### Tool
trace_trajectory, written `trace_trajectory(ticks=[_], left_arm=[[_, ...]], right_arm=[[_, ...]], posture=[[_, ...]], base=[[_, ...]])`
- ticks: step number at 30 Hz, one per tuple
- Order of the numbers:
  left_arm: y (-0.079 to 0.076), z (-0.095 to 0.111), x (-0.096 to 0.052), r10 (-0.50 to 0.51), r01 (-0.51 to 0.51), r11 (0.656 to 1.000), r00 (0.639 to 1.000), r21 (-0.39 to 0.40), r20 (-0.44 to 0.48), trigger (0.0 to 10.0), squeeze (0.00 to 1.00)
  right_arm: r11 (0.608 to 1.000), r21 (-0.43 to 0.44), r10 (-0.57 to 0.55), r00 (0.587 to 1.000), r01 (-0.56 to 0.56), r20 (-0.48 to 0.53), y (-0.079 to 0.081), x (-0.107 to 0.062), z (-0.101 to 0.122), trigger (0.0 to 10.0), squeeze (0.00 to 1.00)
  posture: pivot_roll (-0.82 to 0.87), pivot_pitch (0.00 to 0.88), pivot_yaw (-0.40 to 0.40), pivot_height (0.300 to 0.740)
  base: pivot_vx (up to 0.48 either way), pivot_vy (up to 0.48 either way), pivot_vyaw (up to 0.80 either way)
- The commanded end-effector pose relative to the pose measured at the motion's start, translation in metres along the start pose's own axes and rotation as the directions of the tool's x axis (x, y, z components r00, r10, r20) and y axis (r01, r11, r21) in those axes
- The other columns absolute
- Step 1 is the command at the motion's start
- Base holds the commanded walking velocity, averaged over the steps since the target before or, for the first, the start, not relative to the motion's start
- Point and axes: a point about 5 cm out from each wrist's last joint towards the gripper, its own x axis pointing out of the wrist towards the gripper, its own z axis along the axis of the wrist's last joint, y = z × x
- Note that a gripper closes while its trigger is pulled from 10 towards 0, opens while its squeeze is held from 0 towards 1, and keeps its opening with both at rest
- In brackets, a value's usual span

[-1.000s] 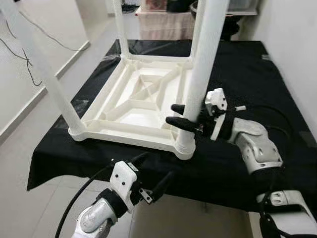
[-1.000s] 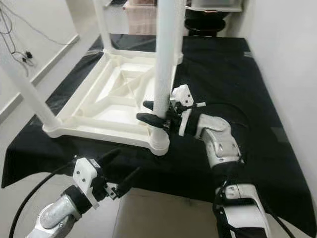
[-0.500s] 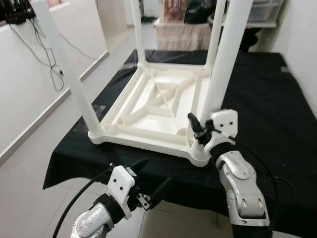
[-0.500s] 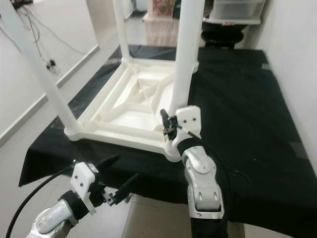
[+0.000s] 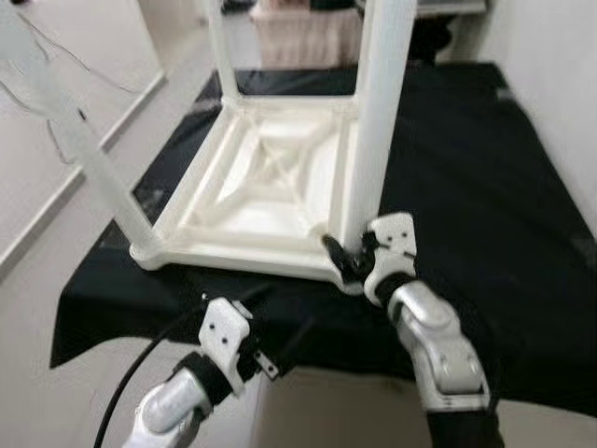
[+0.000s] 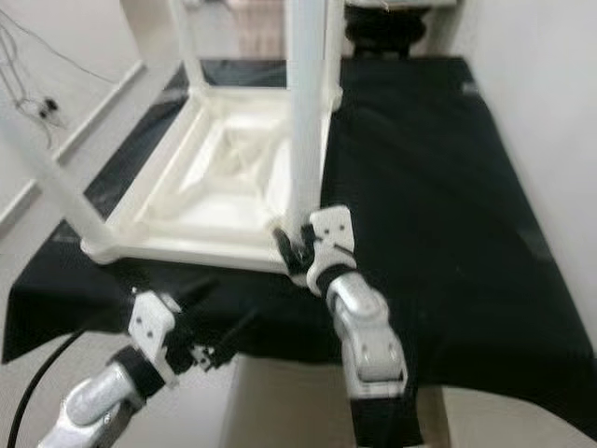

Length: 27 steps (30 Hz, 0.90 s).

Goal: Building children table

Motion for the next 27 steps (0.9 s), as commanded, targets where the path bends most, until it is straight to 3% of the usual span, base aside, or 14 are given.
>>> trace_trajectory(ticks=[1, 2, 3, 10, 13, 14, 16, 17, 18, 23, 27], left_arm=[[-0.003, -0.005, -0.002, 0.002, -0.002, 1.0, 1.0, -0.011, -0.021, 10.0, 0.0], [-0.003, -0.005, -0.002, 0.002, -0.003, 1.0, 1.0, -0.011, -0.02, 10.0, 0.0], [-0.003, -0.006, -0.002, 0.003, -0.003, 1.0, 1.0, -0.011, -0.02, 10.0, 0.0], [-0.006, -0.006, -0.001, 0.009, -0.01, 1.0, 1.0, -0.012, -0.015, 10.0, 0.0], [-0.007, -0.006, 0.0, 0.013, -0.013, 1.0, 1.0, -0.013, -0.013, 10.0, 0.0], [-0.007, -0.006, 0.0, 0.013, -0.013, 1.0, 1.0, -0.013, -0.013, 10.0, 0.0], [-0.008, -0.006, 0.0, 0.014, -0.014, 1.0, 1.0, -0.013, -0.012, 10.0, 0.0], [-0.008, -0.006, 0.0, 0.014, -0.014, 1.0, 1.0, -0.013, -0.012, 10.0, 0.0], [-0.008, -0.006, 0.0, 0.014, -0.014, 1.0, 1.0, -0.014, -0.011, 10.0, 0.0], [-0.008, -0.005, 0.0, 0.015, -0.015, 1.0, 1.0, -0.014, -0.011, 10.0, 0.0], [-0.008, -0.004, -0.001, 0.014, -0.015, 1.0, 1.0, -0.014, -0.011, 10.0, 0.0]], right_arm=[[0.988, -0.015, 0.156, 0.988, -0.156, 0.006, 0.008, 0.004, 0.0, 10.0, 0.18], [0.983, -0.033, 0.18, 0.984, -0.18, 0.003, 0.007, 0.004, 0.002, 10.0, 0.18], [0.979, -0.037, 0.201, 0.98, -0.201, -0.003, 0.005, 0.004, 0.002, 10.0, 0.0], [0.937, -0.103, 0.329, 0.943, -0.333, -0.055, -0.019, 0.013, 0.009, 10.0, 0.0], [0.896, -0.103, 0.428, 0.902, -0.432, -0.061, -0.025, 0.017, 0.015, 10.0, 0.0], [0.89, -0.104, 0.44, 0.896, -0.444, -0.066, -0.027, 0.018, 0.016, 9.3, 0.0], [0.884, -0.086, 0.456, 0.888, -0.46, -0.065, -0.029, 0.019, 0.016, 2.7, 0.0], [0.884, -0.086, 0.456, 0.888, -0.46, -0.065, -0.029, 0.019, 0.016, 2.7, 0.0], [0.877, -0.082, 0.47, 0.88, -0.474, -0.064, -0.03, 0.018, 0.016, 0.0, 0.0], [0.837, -0.061, 0.541, 0.838, -0.545, -0.064, -0.03, 0.014, 0.015, 0.0, 0.0], [0.827, -0.058, 0.556, 0.829, -0.56, -0.064, -0.032, 0.012, 0.014, 0.0, 0.0]], posture=[[-0.05, 0.144, 0.039, 0.74], [-0.05, 0.144, 0.039, 0.74], [-0.05, 0.143, 0.037, 0.74], [-0.04, 0.136, 0.019, 0.74], [-0.04, 0.135, 0.016, 0.74], [-0.04, 0.135, 0.015, 0.74], [-0.04, 0.136, 0.014, 0.74], [-0.04, 0.136, 0.014, 0.74], [-0.04, 0.137, 0.015, 0.74], [-0.04, 0.146, 0.021, 0.74], [-0.05, 0.148, 0.022, 0.74]], base=[[0.0, 0.0, 0.0], [0.0, 0.0, 0.0], [0.0, 0.0, 0.0], [0.0, 0.0, 0.0], [0.0, 0.0, 0.0], [0.0, 0.0, 0.0], [0.0, 0.0, 0.0], [0.0, 0.0, 0.0], [0.0, 0.0, 0.0], [0.0, 0.0, 0.0], [0.0, 0.0, 0.0]])
